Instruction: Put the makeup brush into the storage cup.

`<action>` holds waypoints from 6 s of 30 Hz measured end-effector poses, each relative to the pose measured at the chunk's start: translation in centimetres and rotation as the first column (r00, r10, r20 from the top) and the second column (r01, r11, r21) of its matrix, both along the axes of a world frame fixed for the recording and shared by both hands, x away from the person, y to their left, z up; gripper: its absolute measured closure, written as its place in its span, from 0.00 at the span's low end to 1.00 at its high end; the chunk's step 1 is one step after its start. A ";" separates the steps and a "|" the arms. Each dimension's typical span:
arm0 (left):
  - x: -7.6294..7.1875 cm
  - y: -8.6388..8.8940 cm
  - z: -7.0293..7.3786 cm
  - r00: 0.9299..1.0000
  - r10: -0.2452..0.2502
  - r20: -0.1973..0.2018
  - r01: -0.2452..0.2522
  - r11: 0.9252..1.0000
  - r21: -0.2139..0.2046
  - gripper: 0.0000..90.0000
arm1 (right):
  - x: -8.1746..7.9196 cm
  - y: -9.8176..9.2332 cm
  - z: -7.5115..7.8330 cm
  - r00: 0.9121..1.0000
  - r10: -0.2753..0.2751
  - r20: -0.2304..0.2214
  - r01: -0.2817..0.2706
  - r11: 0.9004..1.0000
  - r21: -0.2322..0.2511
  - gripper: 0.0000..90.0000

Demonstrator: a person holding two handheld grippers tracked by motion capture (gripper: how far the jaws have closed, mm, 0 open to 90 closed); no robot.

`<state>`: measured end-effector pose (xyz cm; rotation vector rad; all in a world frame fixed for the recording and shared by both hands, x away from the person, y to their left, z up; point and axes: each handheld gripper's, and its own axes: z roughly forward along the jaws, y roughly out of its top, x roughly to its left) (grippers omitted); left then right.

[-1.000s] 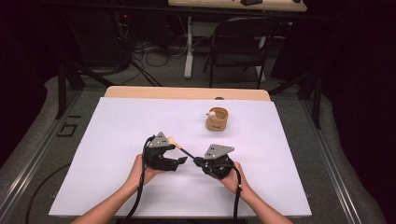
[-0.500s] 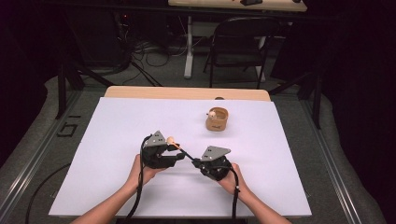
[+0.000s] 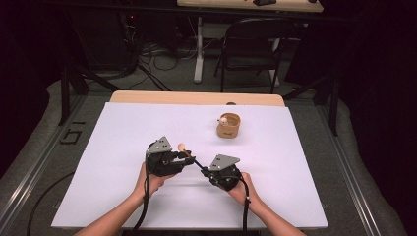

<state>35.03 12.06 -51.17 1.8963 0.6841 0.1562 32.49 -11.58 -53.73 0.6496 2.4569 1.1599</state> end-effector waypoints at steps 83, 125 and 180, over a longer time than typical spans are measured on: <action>-0.1 0.5 2.0 0.995 0.053 0.090 -0.044 0.994 -0.099 0.62 | 1.0 0.9 2.7 0.992 -0.058 0.115 0.039 0.986 0.162 0.93; -1.0 5.2 -0.7 0.971 0.125 0.202 -0.153 0.980 0.128 0.02 | 1.7 -3.0 3.7 0.983 -0.118 0.140 0.090 0.977 0.192 0.93; -1.8 8.6 -1.1 0.968 0.183 0.174 -0.208 0.968 0.142 0.04 | 2.6 -8.4 5.6 0.958 -0.238 0.158 0.193 0.947 0.259 0.93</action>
